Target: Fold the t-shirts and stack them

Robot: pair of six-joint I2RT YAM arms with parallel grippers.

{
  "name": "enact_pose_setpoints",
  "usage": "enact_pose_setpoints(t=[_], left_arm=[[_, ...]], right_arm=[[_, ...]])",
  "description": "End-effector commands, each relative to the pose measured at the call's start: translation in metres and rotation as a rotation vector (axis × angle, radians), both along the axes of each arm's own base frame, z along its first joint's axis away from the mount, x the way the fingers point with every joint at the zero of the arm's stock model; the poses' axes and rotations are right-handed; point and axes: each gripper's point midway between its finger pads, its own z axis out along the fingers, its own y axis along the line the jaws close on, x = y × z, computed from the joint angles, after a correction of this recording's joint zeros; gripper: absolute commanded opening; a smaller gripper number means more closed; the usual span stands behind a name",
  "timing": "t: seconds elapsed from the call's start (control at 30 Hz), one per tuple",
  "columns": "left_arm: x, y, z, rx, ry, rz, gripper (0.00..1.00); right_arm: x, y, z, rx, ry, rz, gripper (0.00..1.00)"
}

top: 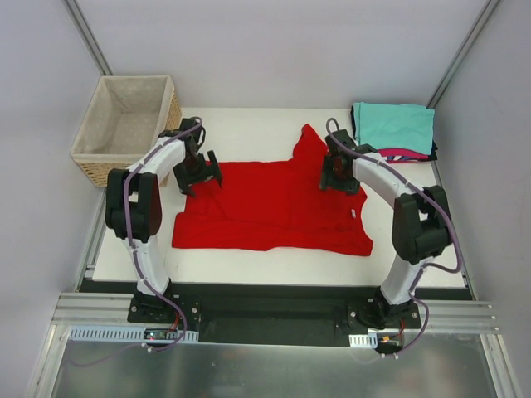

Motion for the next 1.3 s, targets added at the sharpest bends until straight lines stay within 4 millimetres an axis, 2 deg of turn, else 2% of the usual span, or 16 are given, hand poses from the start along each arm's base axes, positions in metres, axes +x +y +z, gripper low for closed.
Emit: enact_pose_setpoints(t=[0.0, 0.03, 0.07, 0.1, 0.13, 0.17, 0.2, 0.23, 0.3, 0.43, 0.6, 0.9, 1.03, 1.27], left_arm=[[-0.046, -0.008, 0.047, -0.051, -0.034, -0.014, 0.89], [-0.055, -0.011, 0.049, -0.066, -0.032, -0.024, 0.89], [-0.07, -0.009, 0.043, -0.065, -0.006, -0.025, 0.93], [-0.079, -0.008, 0.053, -0.071, -0.026, -0.025, 0.93], [-0.087, -0.006, 0.054, -0.071, -0.025, -0.024, 0.93], [-0.099, -0.004, 0.048, -0.067, -0.007, -0.023, 0.93], [-0.106, -0.002, 0.056, -0.069, -0.036, -0.022, 0.93], [-0.116, 0.0, 0.051, -0.064, -0.021, -0.018, 0.93], [-0.127, -0.001, 0.056, -0.081, -0.037, -0.018, 0.93], [-0.152, 0.005, 0.037, -0.063, 0.012, -0.006, 0.93], [-0.16, 0.005, 0.02, -0.058, 0.046, -0.002, 0.93], [-0.151, -0.003, -0.008, -0.039, 0.098, -0.014, 0.93], [-0.152, -0.002, -0.027, 0.001, 0.14, -0.013, 0.93], [-0.151, 0.005, -0.042, 0.056, 0.171, 0.005, 0.93]], right_arm=[[-0.035, -0.001, 0.044, -0.008, -0.054, 0.004, 0.7], [-0.042, -0.002, 0.048, -0.018, -0.054, 0.004, 0.7], [-0.056, -0.003, 0.043, -0.047, -0.024, 0.015, 0.7], [-0.062, -0.004, 0.042, -0.062, -0.021, 0.016, 0.7], [-0.068, -0.006, 0.046, -0.073, -0.033, 0.019, 0.7], [-0.08, -0.008, 0.038, -0.101, -0.014, 0.028, 0.7], [-0.085, -0.008, 0.035, -0.102, -0.008, 0.028, 0.7], [-0.092, -0.008, 0.033, -0.101, -0.003, 0.033, 0.7], [-0.107, -0.011, 0.019, -0.106, 0.035, 0.03, 0.7], [-0.126, -0.012, 0.005, -0.102, 0.05, 0.024, 0.7], [-0.14, -0.015, -0.008, -0.107, 0.077, 0.018, 0.7], [-0.136, -0.012, -0.016, -0.117, 0.093, 0.019, 0.7], [-0.135, -0.014, -0.021, -0.138, 0.105, 0.021, 0.7], [-0.139, -0.014, -0.039, -0.156, 0.157, 0.027, 0.69]])
